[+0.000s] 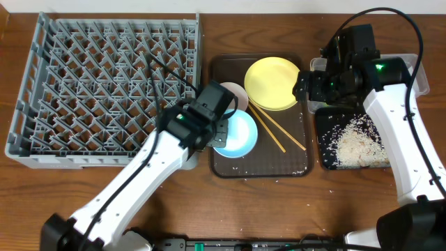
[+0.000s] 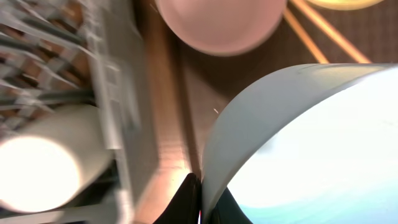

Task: Sort waste into correct bins and load items into the dishwasher
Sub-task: 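Lift the blue bowl and carry it left over the dish rack, then tilt and lower the blue bowl into the rack's back row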

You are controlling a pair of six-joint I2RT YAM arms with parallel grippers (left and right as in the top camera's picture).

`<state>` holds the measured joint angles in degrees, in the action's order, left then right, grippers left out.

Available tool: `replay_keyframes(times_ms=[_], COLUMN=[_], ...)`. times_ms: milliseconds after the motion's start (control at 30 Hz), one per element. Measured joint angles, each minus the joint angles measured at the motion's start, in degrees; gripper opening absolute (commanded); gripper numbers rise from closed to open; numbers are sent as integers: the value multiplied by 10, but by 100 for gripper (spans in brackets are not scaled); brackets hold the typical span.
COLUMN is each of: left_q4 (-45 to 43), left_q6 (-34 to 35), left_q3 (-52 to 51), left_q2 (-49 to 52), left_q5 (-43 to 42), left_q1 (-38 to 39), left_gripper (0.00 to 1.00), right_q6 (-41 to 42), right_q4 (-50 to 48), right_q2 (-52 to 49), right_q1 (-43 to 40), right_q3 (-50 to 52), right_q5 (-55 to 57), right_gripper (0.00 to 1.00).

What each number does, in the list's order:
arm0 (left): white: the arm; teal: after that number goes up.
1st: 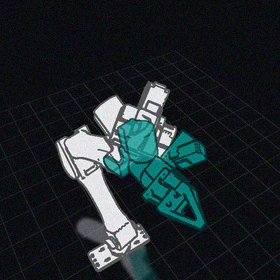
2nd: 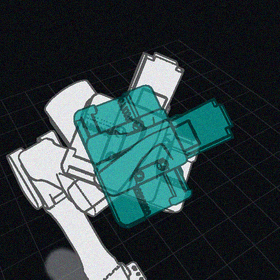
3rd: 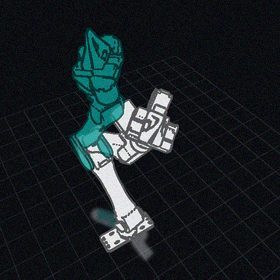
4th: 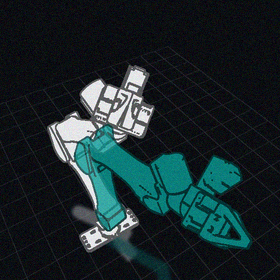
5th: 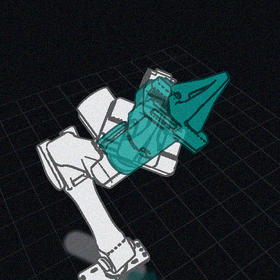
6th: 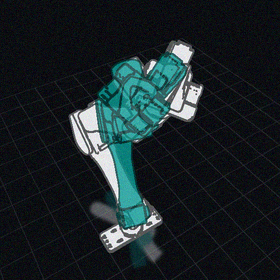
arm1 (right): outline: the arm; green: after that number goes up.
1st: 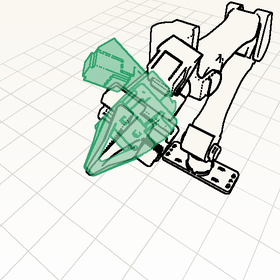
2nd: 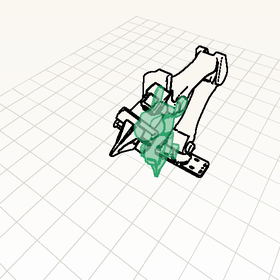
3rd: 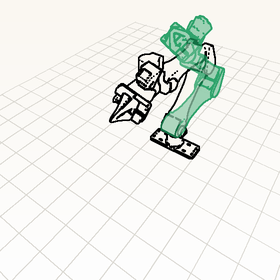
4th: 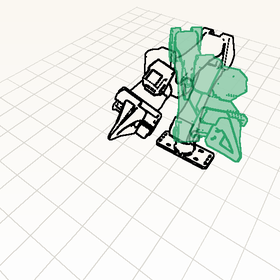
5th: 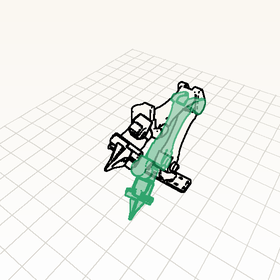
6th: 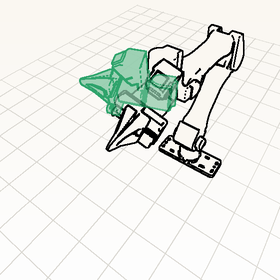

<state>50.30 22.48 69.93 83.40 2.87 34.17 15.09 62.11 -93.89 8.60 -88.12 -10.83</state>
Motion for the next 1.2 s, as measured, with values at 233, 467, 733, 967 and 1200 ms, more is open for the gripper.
replay_keyframes(times_ms=[233,467,733,967,1200], left_q4=[-3,-31,-96,-163,-238], left_q6=[1,27,34,17,5], left_q3=[0,0,0,1,1], left_q2=[-15,-15,-8,62,150], left_q5=[165,372,521,622,737], left_q1=[-3,-37,-87,-94,-94], left_gripper=[7,8,8,8,7], right_q6=[0,0,0,0,0], right_q4=[0,0,0,0,0], right_q2=[0,0,0,0,0], right_q1=[0,0,0,0,0], right_q3=[0,0,0,0,0], right_q5=[0,0,0,0,0], right_gripper=[99,99,99,99,99])
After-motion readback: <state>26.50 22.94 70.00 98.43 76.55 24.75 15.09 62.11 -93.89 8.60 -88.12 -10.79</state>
